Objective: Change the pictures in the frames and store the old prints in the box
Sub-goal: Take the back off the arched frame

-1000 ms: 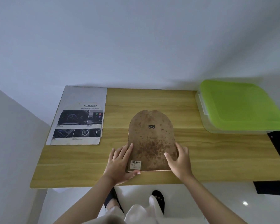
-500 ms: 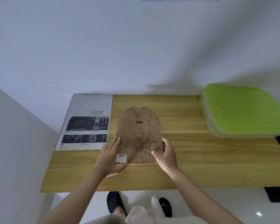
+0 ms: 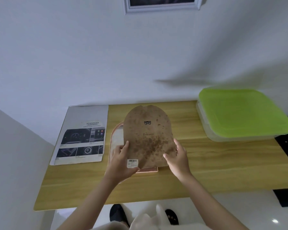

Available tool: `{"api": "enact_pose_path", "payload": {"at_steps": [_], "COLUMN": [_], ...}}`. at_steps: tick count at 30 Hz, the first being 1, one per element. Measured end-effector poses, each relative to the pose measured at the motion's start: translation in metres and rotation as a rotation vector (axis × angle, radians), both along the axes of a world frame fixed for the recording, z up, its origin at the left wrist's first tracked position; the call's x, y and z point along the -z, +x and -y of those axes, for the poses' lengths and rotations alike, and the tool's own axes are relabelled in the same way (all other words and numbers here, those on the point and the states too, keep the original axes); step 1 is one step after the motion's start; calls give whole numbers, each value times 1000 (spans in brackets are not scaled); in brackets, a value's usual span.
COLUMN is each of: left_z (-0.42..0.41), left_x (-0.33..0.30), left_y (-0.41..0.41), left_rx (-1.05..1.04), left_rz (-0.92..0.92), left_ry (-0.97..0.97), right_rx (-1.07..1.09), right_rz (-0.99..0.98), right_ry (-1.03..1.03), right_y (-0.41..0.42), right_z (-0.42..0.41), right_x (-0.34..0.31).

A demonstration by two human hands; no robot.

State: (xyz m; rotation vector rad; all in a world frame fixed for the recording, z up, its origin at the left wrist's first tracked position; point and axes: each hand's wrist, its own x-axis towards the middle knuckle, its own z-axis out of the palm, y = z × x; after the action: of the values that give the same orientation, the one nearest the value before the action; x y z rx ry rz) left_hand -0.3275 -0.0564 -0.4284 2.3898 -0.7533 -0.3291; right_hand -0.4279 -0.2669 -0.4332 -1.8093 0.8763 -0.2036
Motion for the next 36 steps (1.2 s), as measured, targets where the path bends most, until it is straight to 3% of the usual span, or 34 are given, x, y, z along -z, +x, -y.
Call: {"api": "enact_pose_path", "payload": {"at_steps": [9,17,22,27,32,36], "left_z": [96,130,138,142,124,88], "left_x": [-1,19,29,32,27,19], "left_y": [-52,-86,-103,-117,-114,-92], "left_rx": [65,-19,-89,-116,-81,-110], "left_rz": [-159,-241,-176,-165,-176,-75], "left_ry": [-65,43,92,113,95,71], "right_rx": [144,-38,-190,-190,-119,-168], "right_rz": [-41,-175,-199,-216,-133,-23], "right_ry": [-89,-209,-362,-530,-644,-659], "right_y": [-56,-87,-95,-94,-76,-38], "right_z": [77,114,115,112,93,60], "right_x": [-6,17,37,55,55,47]}}
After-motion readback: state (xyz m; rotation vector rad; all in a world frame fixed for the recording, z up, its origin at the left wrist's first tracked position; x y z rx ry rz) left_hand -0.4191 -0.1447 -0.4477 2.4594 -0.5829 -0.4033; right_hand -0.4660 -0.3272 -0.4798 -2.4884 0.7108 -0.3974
